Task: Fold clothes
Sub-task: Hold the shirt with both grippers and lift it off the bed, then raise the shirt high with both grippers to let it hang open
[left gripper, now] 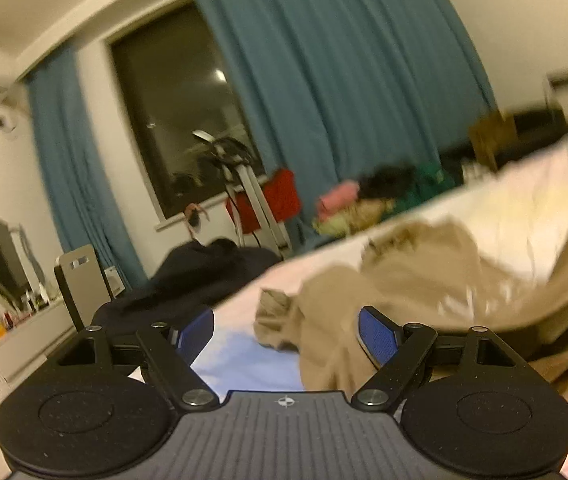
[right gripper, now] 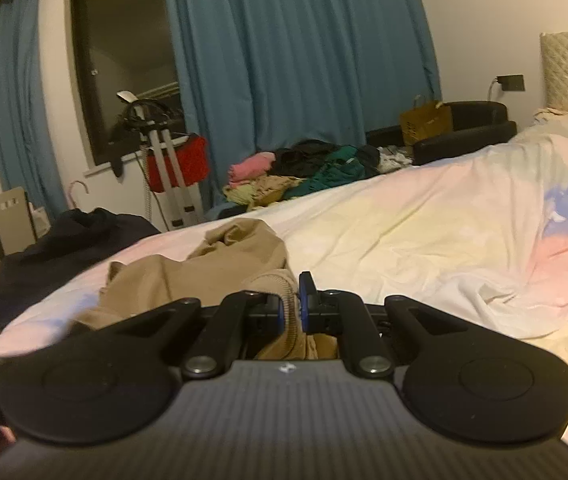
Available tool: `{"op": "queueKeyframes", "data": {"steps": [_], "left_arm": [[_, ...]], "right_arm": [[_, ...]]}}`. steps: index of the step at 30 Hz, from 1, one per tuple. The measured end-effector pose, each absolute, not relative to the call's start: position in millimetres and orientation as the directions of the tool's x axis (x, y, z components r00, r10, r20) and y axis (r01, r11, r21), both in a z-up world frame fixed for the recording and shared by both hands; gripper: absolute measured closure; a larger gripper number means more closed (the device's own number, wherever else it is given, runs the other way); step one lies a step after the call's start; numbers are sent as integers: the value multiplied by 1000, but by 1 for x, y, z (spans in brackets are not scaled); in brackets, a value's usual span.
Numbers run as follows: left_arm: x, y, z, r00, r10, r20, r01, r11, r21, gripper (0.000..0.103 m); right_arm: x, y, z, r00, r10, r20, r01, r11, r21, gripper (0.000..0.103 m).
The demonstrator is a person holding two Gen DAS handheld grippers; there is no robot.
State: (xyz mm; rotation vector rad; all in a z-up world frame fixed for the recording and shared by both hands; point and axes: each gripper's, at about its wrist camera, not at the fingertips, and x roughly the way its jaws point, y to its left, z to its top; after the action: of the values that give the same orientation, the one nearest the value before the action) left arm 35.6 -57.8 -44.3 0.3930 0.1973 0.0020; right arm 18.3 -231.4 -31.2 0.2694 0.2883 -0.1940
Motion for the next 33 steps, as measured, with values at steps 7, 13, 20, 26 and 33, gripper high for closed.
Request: {"op": "queueKeyframes", "data": {"steps": [7, 13, 20, 26, 33], "left_arm": [[8, -37, -13, 980, -68, -189, 116, 960, 256, 16], [26, -63, -31, 929, -205, -310, 297, 910, 290, 15], [55, -70, -53, 948, 5, -319, 120, 922, 369, 14], [72, -68, -60, 942, 180, -282, -58, 918, 393, 14], [25, -16, -8, 947, 306, -101, -295, 949, 110, 5]], "right_arm": [[17, -230, -31, 942, -138, -305, 216, 946, 240, 93], [12, -227, -27, 953, -120, -279, 193, 948, 251, 93], [3, -224, -22, 968, -117, -221, 172, 953, 251, 93], [1, -219, -20, 973, -127, -192, 171, 957, 235, 93], [11, -219, -30, 951, -163, -261, 214, 960, 179, 76]]}}
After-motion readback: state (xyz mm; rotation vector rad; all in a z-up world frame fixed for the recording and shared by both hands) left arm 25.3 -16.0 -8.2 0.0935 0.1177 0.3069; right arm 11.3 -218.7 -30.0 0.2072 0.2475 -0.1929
